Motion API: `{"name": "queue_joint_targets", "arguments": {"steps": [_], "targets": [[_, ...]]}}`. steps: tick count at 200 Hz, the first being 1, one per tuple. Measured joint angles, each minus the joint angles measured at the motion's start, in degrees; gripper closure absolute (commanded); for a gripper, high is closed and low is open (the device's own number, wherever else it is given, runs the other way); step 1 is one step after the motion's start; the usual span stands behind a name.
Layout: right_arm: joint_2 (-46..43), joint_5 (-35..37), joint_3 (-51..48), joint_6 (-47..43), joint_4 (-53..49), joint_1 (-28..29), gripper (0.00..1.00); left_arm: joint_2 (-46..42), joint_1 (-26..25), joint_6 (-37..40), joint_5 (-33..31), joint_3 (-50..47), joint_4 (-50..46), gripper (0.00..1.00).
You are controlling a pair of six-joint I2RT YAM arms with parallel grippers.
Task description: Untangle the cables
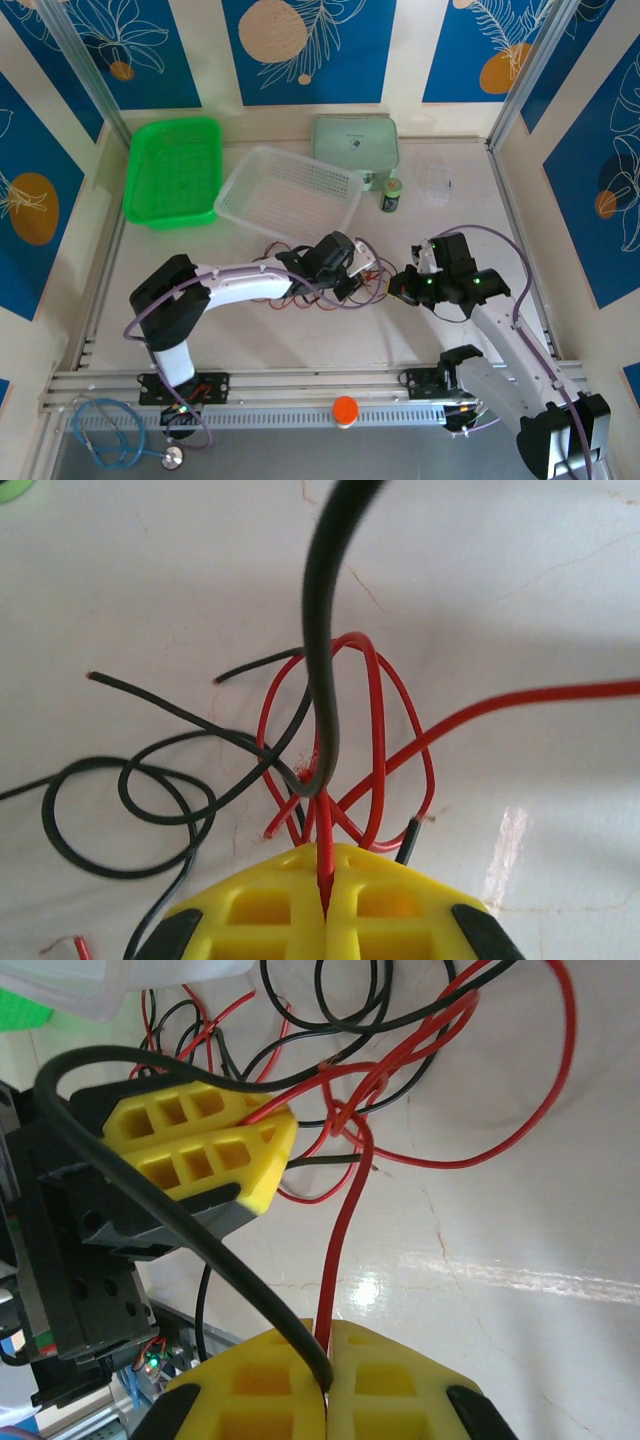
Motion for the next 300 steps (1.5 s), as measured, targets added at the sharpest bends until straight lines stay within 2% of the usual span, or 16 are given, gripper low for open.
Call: {"name": "queue_joint_targets", "arguments": {"steps": [26,63,110,184,192,205,228,247,274,300], "targets": [[0.00,2.32,-0.17,1.81,0.04,-1.42,1.00,-5.51,0.02,-1.27,-1.73,-3.26,-0.70,1.00],[0.00,4.24,-3.39,5.29,1.03,-8.24,1.00,-18.99,0.00,-3.04,-5.11,-5.73,-1.57,1.00],[-0.59,-2.60,-4.87,7.52,6.75,-11.93,1.00,-27.30,-0.55,-6.12,-5.20,-10.08,-0.90,1.00],[3.56,-10.01,-6.62,7.15,10.25,-12.33,1.00,-34.38,-0.68,-9.01,-5.88,-14.12,-1.11,1.00],[4.09,-10.82,-6.67,6.86,10.75,-12.33,0.95,-34.75,-0.70,-9.01,-6.08,-14.14,-1.27,1.00],[5.03,-12.09,-6.73,6.51,11.80,-12.33,0.80,-35.10,-0.70,-9.01,-6.49,-14.14,-1.64,1.00],[6.58,-7.28,-7.91,5.46,12.07,-15.08,0.53,-37.18,-0.04,-9.01,-9.35,-14.10,-1.70,1.00],[5.73,-7.67,-8.48,3.87,10.78,-15.78,0.36,-38.03,0.28,-9.05,-10.29,-13.84,-0.02,1.00],[0.39,-10.38,-6.58,0.79,7.45,-15.61,0.22,-36.06,0.28,-9.46,-10.51,-13.79,2.01,1.00],[-3.72,-12.00,-2.25,-1.49,4.07,-13.86,0.20,-33.35,0.28,-9.73,-10.47,-13.79,3.54,1.00]]}}
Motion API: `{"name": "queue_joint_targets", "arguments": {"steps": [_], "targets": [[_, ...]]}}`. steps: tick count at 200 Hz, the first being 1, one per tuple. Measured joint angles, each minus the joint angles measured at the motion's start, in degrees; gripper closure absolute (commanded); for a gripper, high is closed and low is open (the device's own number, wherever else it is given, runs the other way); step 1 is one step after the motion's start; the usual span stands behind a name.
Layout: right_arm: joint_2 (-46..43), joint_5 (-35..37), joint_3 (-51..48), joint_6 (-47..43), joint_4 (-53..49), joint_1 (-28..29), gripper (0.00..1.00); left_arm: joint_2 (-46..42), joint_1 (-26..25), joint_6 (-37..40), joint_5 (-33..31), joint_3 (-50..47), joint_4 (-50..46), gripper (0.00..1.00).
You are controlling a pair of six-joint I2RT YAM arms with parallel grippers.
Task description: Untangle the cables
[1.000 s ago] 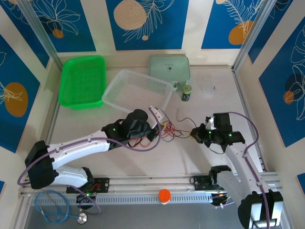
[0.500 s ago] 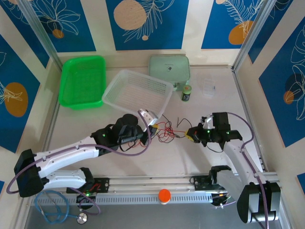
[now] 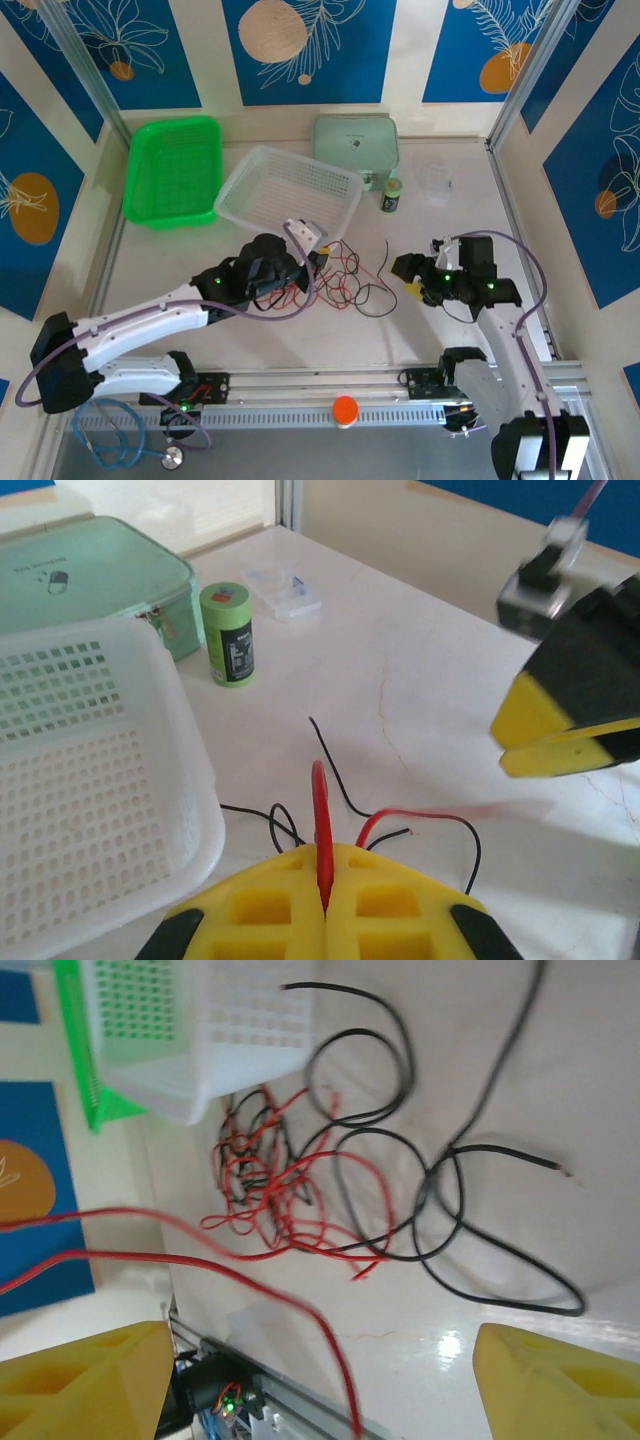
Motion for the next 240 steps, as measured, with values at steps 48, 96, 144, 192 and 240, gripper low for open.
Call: {"name": "queue_joint_targets", "arguments": {"steps": [48,96,144,192,240], "targets": [[-0.26,5.18,1.18,6.05,-0.26,14.82,0.25,2.29,0.00,-0.37,1.11,2.29,0.87,1.00],[0.92,17.22,-3.06,13.25,10.75,32.20,0.25,2.32,0.00,-0.39,1.75,8.07,0.72,1.00],[1.62,34.58,-5.75,6.86,21.24,40.89,0.28,2.49,0.00,-2.16,2.69,14.14,-1.44,1.00],[1.62,43.91,-5.88,-0.02,26.51,41.24,0.31,2.67,0.00,-4.33,1.95,16.04,-5.03,1.00],[-8.39,48.37,-2.36,-1.01,15.30,40.92,0.34,3.02,0.00,-5.29,-6.45,19.61,-10.03,1.00]]}}
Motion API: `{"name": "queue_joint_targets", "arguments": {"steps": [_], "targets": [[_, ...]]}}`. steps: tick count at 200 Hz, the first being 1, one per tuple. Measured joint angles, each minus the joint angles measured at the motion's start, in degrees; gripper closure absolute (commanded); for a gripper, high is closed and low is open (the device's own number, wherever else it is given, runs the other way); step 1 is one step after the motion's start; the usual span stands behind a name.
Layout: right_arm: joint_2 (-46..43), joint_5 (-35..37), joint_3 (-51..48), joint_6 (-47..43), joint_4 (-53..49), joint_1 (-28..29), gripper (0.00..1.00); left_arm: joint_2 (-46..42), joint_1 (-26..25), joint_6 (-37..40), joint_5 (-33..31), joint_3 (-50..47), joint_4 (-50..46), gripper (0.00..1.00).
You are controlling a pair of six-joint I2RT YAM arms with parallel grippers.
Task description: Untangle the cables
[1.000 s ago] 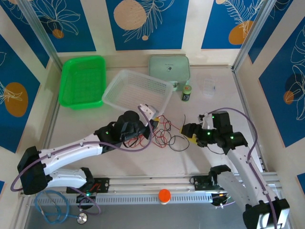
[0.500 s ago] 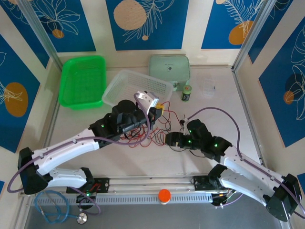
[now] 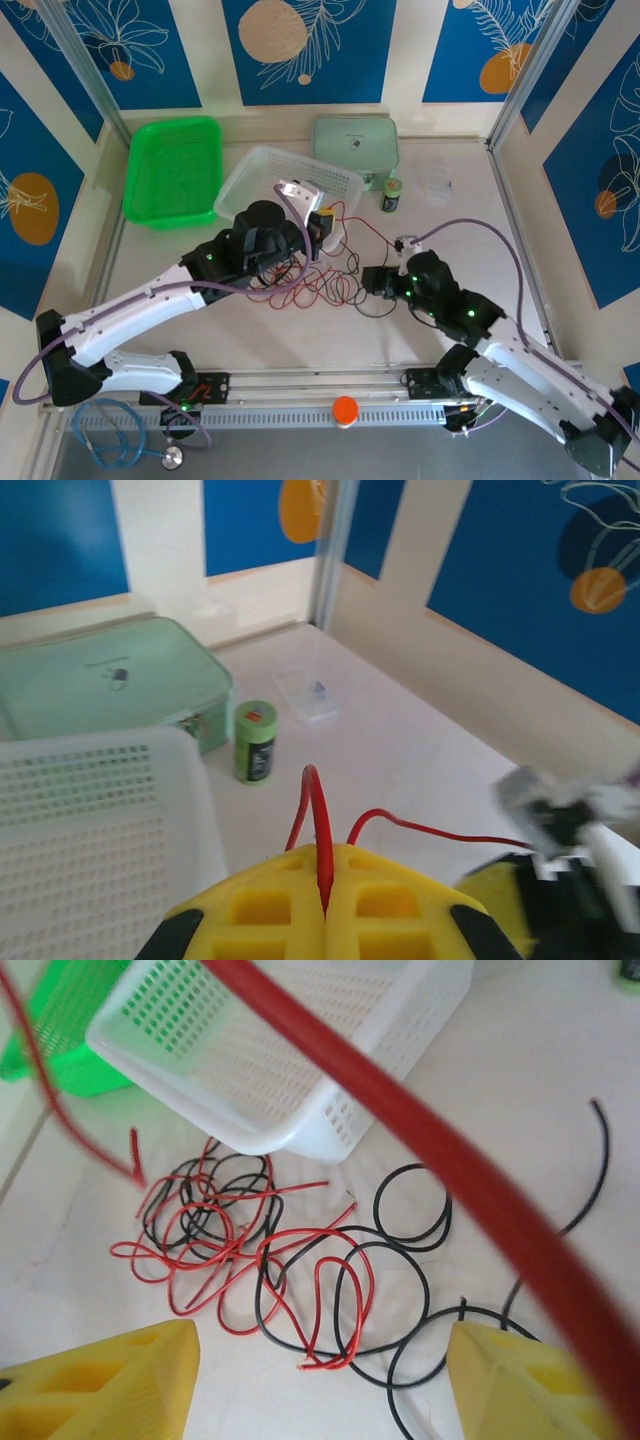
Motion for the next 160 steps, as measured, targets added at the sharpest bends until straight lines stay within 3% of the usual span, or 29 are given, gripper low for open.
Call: {"name": "queue_joint_targets", "arguments": {"steps": [35,79,114,160], "targets": [[-8.04,-6.03,5.62,1.36,-9.22,-5.95,0.34,0.22,0.00,0.22,-2.25,1.09,-1.55,1.00],[2.54,-24.46,19.26,13.44,-11.91,-17.84,0.32,1.27,0.00,0.15,-2.62,1.57,-2.71,1.00],[6.99,-28.28,12.83,31.43,0.17,-13.86,0.24,1.29,0.00,-0.46,-2.60,1.57,-2.82,1.00],[8.46,-18.86,11.56,42.49,8.07,-5.57,0.21,1.29,0.00,-1.99,-2.12,1.55,-2.56,1.00]]}}
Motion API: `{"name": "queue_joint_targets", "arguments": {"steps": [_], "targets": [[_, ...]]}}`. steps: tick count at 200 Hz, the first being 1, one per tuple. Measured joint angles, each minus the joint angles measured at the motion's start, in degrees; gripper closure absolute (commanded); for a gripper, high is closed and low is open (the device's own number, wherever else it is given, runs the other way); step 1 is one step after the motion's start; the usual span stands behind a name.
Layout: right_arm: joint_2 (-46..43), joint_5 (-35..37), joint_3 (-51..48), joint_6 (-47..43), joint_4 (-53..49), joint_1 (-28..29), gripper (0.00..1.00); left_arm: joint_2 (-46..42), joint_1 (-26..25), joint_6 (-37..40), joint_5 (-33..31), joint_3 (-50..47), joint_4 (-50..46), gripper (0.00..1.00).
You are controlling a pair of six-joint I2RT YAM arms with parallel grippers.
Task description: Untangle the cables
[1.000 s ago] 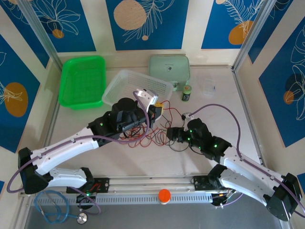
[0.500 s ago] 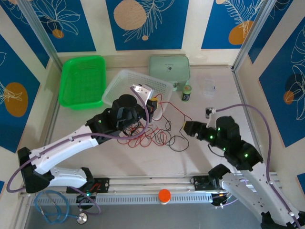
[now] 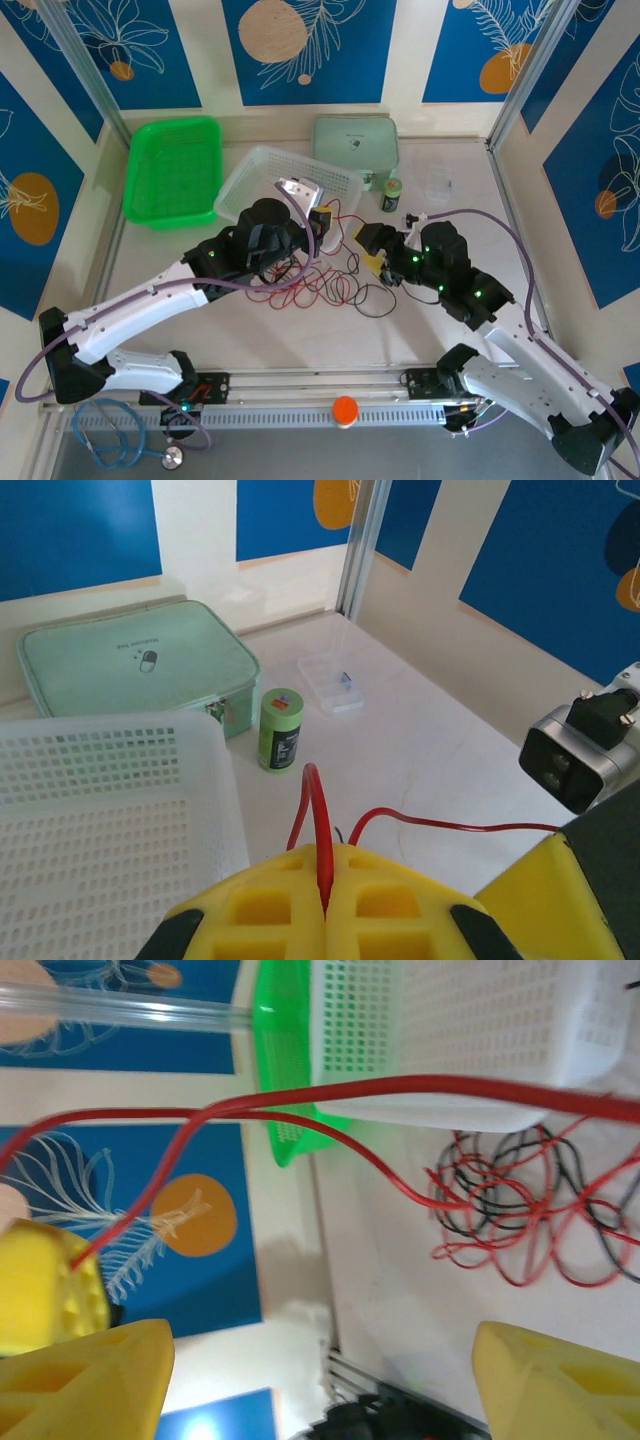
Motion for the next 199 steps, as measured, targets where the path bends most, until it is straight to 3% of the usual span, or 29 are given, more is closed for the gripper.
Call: {"name": "queue_joint_targets", "arguments": {"steps": [45,116,140,176,188,199], "targets": [[2.47,9.75,-4.35,6.69,10.14,3.80,0.19,-0.13,0.00,-1.99,0.22,-1.44,1.95,1.00],[6.05,20.87,-4.92,6.34,20.50,7.15,0.27,-1.07,0.00,-4.72,1.14,-3.76,3.19,1.00],[8.17,21.77,-4.92,5.79,22.18,7.15,0.41,-1.16,0.00,-5.57,1.70,-4.39,3.61,1.00],[10.08,22.53,-4.85,4.44,23.26,7.15,0.81,-1.75,0.00,-6.01,2.10,-4.92,4.31,1.00],[10.05,22.99,-4.59,4.22,23.58,7.15,1.00,-2.21,0.00,-6.38,2.10,-5.42,4.44,1.00],[9.86,23.67,-4.20,3.37,23.80,7.39,1.00,-2.56,0.00,-6.84,2.05,-5.95,4.50,1.00]]}}
